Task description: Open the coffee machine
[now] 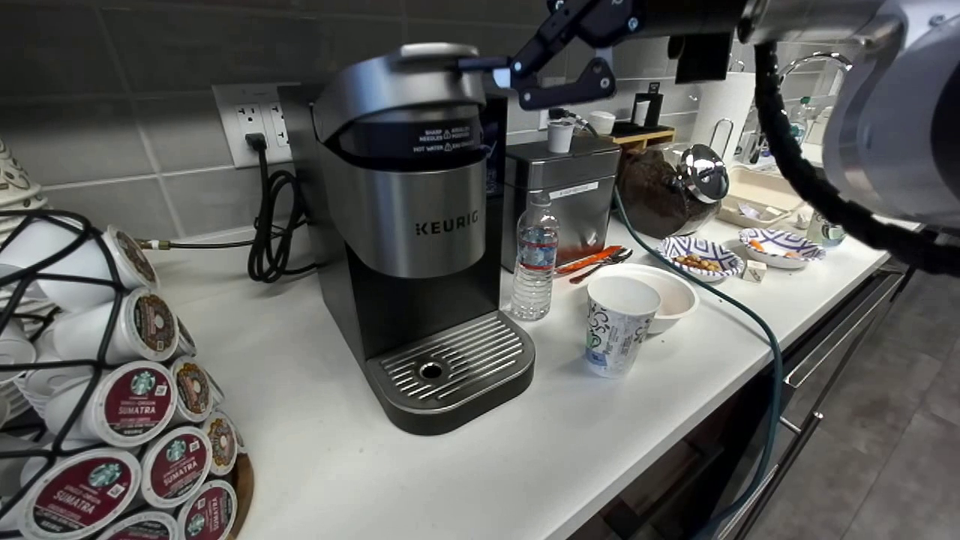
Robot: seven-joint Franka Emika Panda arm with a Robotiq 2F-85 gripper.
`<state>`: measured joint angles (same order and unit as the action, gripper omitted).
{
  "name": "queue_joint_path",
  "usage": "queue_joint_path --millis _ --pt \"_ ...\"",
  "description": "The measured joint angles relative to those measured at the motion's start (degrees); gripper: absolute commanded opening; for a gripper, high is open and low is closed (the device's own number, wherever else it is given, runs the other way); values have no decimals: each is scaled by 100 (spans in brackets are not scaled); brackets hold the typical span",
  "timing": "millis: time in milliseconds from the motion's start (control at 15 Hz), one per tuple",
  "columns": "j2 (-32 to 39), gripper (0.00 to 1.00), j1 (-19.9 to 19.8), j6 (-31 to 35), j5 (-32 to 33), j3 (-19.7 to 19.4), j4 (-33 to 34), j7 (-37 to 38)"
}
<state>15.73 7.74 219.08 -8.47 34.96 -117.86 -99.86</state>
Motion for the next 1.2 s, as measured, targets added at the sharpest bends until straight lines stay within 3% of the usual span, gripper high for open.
queue_joint_path --millis 533,667,800,1200 --pt "438 100 624 -201 -396 -480 1490 -1079" --pt "468 100 699 -293 -564 -506 1590 -1096" --pt "251 100 766 -557 -600 -639 1385 -490" --pt "-1293 100 -355 -1530 -552 325 -141 1666"
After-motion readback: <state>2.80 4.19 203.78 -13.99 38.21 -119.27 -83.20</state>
